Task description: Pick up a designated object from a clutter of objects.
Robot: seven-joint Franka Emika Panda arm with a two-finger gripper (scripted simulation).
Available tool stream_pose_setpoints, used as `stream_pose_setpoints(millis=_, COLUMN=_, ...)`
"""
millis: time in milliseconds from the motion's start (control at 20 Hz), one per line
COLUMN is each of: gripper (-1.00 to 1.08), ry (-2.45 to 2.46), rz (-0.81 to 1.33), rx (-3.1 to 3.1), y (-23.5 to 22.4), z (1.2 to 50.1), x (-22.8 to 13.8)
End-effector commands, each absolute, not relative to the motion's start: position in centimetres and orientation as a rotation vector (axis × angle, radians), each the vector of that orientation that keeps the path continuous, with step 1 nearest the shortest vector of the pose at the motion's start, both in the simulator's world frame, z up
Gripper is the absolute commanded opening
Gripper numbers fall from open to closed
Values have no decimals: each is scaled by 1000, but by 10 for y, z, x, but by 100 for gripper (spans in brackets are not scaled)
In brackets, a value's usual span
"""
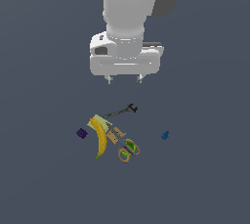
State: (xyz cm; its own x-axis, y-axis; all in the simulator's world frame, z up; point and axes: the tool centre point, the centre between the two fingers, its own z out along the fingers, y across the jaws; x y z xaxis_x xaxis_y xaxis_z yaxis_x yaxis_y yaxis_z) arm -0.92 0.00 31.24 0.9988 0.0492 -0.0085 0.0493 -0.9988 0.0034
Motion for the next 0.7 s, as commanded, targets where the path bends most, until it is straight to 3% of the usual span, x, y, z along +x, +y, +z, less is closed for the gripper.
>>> stream_pose_setpoints(millis=0, gripper=100, ry=77, rz=-13, rx=3137, y=0, z=312, x=-9)
stream_pose_setpoints(millis=650, gripper=100, ry=8, rz=-34, rx=3113, y=-26, z=315, x=-12)
